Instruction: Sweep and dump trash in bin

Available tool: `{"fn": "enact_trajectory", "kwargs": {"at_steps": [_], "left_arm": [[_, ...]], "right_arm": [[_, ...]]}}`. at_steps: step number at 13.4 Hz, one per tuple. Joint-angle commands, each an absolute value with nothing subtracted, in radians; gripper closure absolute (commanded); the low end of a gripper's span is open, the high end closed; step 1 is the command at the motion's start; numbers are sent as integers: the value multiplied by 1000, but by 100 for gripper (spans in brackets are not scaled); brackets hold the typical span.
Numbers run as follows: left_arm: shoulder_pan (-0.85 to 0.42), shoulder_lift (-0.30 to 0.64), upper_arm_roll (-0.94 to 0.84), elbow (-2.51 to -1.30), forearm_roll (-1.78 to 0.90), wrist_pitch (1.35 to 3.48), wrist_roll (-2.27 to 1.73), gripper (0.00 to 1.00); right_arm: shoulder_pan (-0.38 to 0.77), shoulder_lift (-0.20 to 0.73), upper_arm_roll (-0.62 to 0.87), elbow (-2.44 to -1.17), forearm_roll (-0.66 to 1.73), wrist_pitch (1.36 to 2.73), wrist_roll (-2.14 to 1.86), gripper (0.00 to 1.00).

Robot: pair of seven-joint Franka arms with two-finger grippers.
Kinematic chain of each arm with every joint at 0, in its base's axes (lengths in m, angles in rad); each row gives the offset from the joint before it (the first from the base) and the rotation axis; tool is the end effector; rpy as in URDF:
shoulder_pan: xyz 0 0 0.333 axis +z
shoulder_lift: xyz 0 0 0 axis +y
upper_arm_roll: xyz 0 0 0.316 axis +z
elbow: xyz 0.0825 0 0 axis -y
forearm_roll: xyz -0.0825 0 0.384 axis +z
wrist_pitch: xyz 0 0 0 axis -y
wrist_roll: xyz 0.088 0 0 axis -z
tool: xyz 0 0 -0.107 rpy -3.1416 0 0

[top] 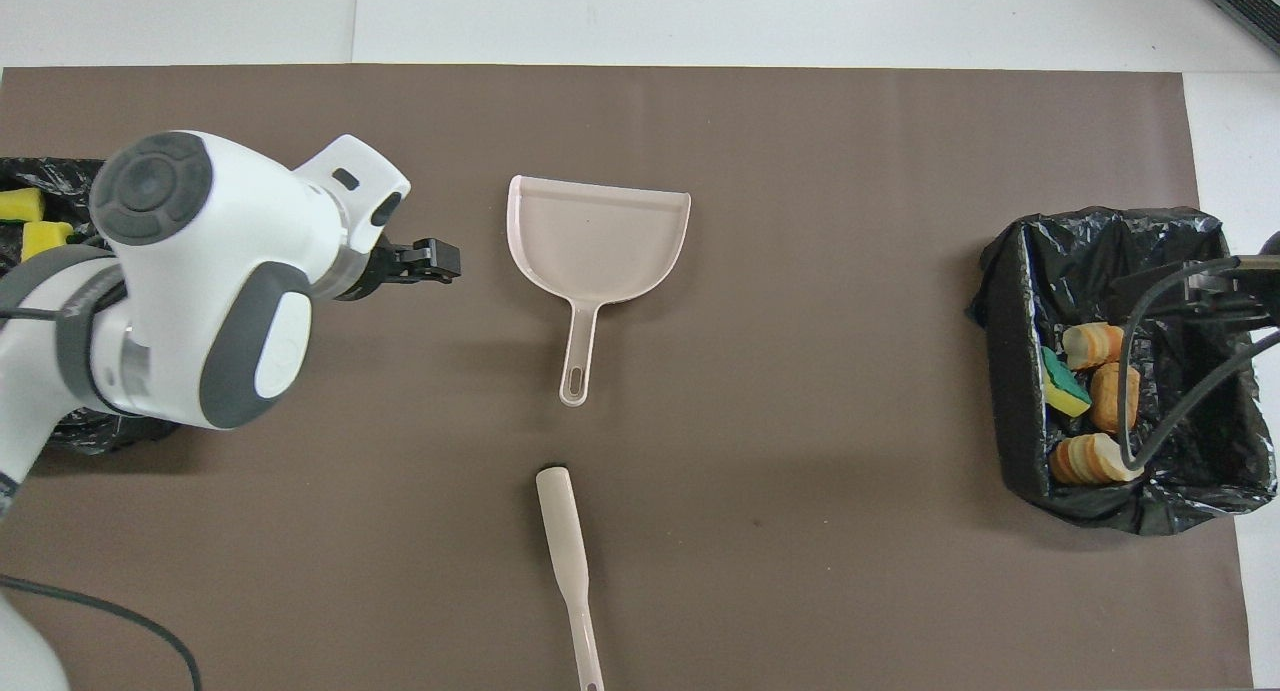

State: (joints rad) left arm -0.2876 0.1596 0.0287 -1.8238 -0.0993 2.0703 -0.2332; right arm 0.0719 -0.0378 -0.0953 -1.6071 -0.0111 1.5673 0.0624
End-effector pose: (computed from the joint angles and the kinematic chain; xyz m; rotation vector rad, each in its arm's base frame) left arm 0.5916 -0.1628 0.4548 3.0367 0.0266 0.0969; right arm 0.5420 -0.0149 0.6277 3.1312 -0.1343 -0.0032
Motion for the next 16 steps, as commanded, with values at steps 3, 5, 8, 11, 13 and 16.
{"fn": "enact_trajectory", "kwargs": {"at_steps": [3, 5, 8, 11, 13, 16], "left_arm": [[-128, 71, 26, -1830, -54, 1902, 9, 0], [-98, 43, 26, -1798, -8, 1849, 43, 0], [-94, 48, 26, -1637, -6, 1641, 41, 0], [-95, 19, 25, -1575, -8, 1543, 31, 0], [-94, -3, 29, -1563, -12, 1488, 14, 0], [-94, -8, 29, -1508, -8, 1402, 11, 0]], "right_arm": [[66, -48, -91, -1623, -2, 1585, 81, 0], [66, -48, -91, -1621, -2, 1585, 81, 0], [66, -48, -91, -1623, -2, 1585, 81, 0], [66, -48, -91, -1621, -2, 1585, 81, 0], [66, -48, -91, -1621, -2, 1585, 81, 0], [66, -48, -91, -1623, -2, 1585, 81, 0]]}}
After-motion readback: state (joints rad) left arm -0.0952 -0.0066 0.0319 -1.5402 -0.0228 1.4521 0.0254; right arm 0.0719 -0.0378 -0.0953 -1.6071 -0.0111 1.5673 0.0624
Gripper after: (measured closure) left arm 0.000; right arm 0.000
